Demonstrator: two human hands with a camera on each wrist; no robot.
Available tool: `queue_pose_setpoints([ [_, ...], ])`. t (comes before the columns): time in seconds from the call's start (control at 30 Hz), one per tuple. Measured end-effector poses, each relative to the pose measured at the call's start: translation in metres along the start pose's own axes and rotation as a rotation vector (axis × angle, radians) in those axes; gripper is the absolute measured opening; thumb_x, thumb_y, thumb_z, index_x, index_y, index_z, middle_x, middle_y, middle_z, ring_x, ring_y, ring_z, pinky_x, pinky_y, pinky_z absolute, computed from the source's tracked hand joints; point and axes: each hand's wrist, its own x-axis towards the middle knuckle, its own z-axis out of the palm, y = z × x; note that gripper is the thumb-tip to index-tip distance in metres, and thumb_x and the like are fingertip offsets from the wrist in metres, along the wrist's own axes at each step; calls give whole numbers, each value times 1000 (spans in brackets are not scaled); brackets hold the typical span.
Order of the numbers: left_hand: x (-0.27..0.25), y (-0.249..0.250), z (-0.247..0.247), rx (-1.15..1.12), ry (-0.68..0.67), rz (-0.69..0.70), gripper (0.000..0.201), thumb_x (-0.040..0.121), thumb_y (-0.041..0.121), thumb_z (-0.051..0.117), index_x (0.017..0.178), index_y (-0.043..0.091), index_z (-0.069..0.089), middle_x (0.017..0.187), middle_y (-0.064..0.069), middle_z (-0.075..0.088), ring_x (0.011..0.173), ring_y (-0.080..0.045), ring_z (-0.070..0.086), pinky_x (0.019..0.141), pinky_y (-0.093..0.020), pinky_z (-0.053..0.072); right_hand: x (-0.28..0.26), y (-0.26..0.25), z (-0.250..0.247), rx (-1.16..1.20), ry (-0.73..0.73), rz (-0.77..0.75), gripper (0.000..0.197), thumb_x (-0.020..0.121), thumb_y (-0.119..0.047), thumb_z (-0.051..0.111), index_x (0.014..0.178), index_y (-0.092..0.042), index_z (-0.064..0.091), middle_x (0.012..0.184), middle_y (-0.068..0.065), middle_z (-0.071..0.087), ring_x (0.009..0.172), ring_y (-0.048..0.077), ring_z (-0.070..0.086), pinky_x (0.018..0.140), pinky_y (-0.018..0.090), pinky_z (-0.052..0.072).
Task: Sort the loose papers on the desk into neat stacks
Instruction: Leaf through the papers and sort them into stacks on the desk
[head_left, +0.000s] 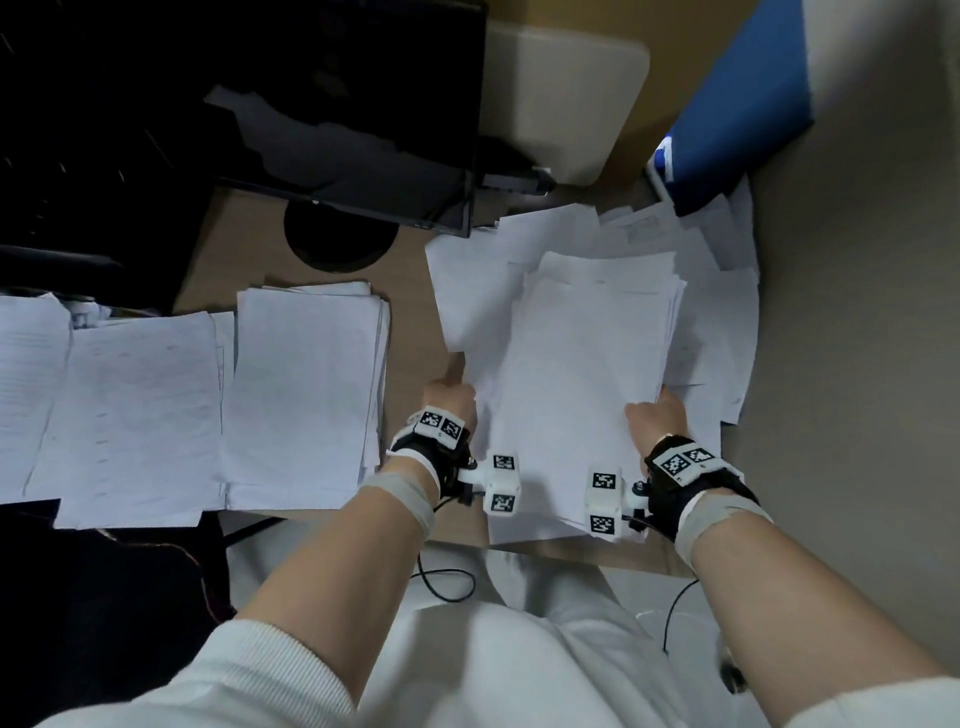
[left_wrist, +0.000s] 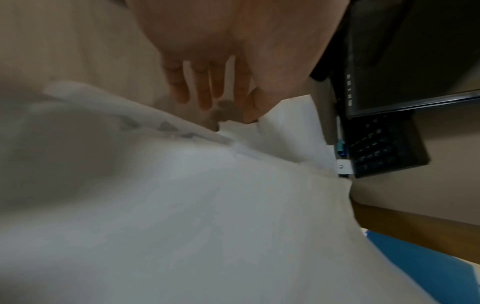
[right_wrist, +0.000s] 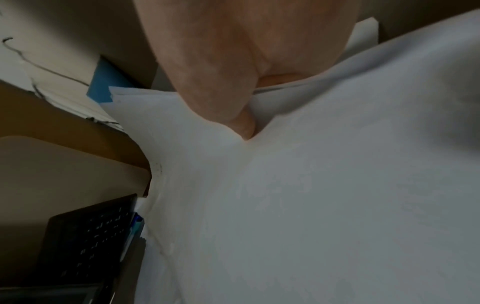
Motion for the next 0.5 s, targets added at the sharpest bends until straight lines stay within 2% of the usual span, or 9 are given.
queue_pose_setpoints([
  [0.07, 2, -19, 10, 97, -72, -75, 23, 67, 32, 56, 66, 16, 71, 101, -27, 69, 92, -42, 69, 88, -45, 57, 4, -2, -1, -8, -26, -23, 37, 86, -2, 46, 116, -17, 62, 108, 7, 67, 94, 31, 62, 84, 36, 52],
  [0.1, -1, -23, 14, 63, -70, -105, 27, 66, 37, 57, 70, 16, 75, 96, -27, 69, 90, -42, 69, 88, -45, 56, 6, -5, -3, -27, -41, -35, 38, 87, 0, 45, 117, -17, 61, 105, 6, 65, 92, 30, 61, 81, 33, 50],
  [0.13, -9, -22, 17, 20, -59, -121, 36, 72, 40, 60, 91, 15, 78, 101, -25, 70, 94, -39, 68, 86, -40, 53, 9, -8, -5, -72, -47, -35, 38, 89, 0, 43, 119, -16, 60, 102, 6, 63, 90, 29, 59, 78, 31, 46],
  [0.2, -19, -22, 22, -44, -33, -120, 50, 87, 34, 60, 129, 6, 61, 118, -20, 66, 104, -34, 62, 85, -32, 45, 14, -12, -9, -201, -25, 14, 38, 90, -7, 41, 121, -17, 60, 107, 6, 63, 93, 31, 58, 81, 32, 46],
  [0.27, -20, -21, 23, -58, -20, -162, 57, 82, 27, 61, 134, 6, 54, 117, -17, 62, 96, -33, 61, 84, -34, 47, 16, -13, -10, -409, -5, 56, 42, 85, -22, 42, 124, -20, 59, 123, 8, 62, 105, 36, 58, 95, 40, 46],
  [0.37, -20, -17, 27, -18, -3, -194, 52, 67, 14, 58, 117, -2, 58, 95, -15, 59, 61, -25, 53, 66, -32, 48, 20, -6, -3, -531, -53, 113, 74, 72, -42, 59, 140, -17, 41, 138, 16, 49, 120, 39, 51, 100, 48, 45],
  [0.43, -20, -19, 32, -10, -34, -214, 71, 43, 15, 55, 109, -10, 53, 72, -12, 48, 49, -26, 43, 53, -31, 44, 19, 1, 4, -490, -105, 130, 94, 68, -43, 72, 145, -9, 28, 141, 16, 44, 120, 38, 53, 95, 46, 49],
  [0.47, -26, -17, 33, -50, -68, -240, 65, 40, 18, 54, 98, -12, 50, 67, -10, 42, 47, -25, 39, 49, -29, 42, 19, 5, 7, -478, -119, 141, 99, 68, -43, 75, 146, -8, 25, 143, 16, 42, 120, 38, 52, 93, 45, 49],
  [0.5, -31, -18, 35, -70, -112, -274, 45, 48, 20, 56, 84, -6, 48, 67, -9, 39, 48, -24, 38, 47, -26, 41, 20, 8, 9, -467, -137, 145, 100, 69, -43, 76, 147, -9, 23, 145, 15, 38, 121, 38, 52, 91, 44, 49],
])
